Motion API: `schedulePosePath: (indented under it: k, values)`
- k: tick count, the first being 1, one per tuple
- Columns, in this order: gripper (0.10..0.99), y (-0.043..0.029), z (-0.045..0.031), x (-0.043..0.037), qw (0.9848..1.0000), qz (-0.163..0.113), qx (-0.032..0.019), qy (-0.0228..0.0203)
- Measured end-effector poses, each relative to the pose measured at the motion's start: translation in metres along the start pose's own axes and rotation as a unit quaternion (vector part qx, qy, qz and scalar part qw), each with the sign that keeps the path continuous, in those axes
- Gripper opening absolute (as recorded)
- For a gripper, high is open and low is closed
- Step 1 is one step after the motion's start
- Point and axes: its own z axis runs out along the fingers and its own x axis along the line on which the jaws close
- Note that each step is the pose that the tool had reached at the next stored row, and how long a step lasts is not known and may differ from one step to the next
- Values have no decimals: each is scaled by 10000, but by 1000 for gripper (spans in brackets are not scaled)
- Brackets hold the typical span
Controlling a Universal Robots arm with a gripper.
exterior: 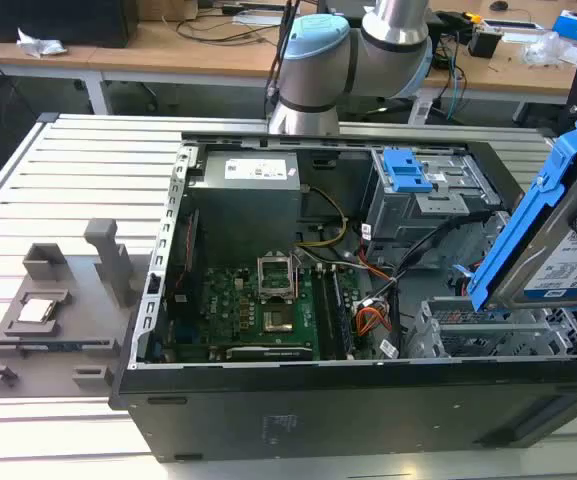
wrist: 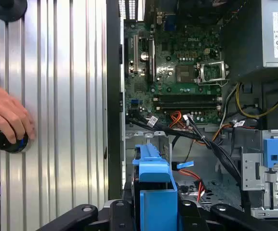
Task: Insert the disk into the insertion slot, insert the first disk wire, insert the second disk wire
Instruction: 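Insert the disk into the insertion slot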
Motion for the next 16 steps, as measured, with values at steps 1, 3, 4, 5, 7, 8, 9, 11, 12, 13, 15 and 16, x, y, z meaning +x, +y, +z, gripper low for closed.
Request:
schedulePosePath:
  k: [1, 3, 4, 5, 7, 8, 9, 11, 12, 13, 15, 16]
  values:
    - [361, -1, 26, 0, 10000, 0, 0, 0]
    - [361, -2, 55, 0, 10000, 0, 0, 0]
    - [361, -3, 61, 0, 10000, 0, 0, 0]
    - [361, -3, 68, 0, 10000, 0, 0, 0]
    - [361, -3, 84, 0, 10000, 0, 0, 0]
    - [361, -4, 90, 0, 10000, 0, 0, 0]
    - [361, -4, 98, 0, 10000, 0, 0, 0]
    - [361, -5, 111, -1, 10000, 0, 0, 0]
    - [361, -5, 121, 0, 10000, 0, 0, 0]
    - [361, -5, 130, 0, 10000, 0, 0, 0]
    - [361, -6, 157, -1, 10000, 0, 0, 0]
    - [361, -6, 164, -1, 10000, 0, 0, 0]
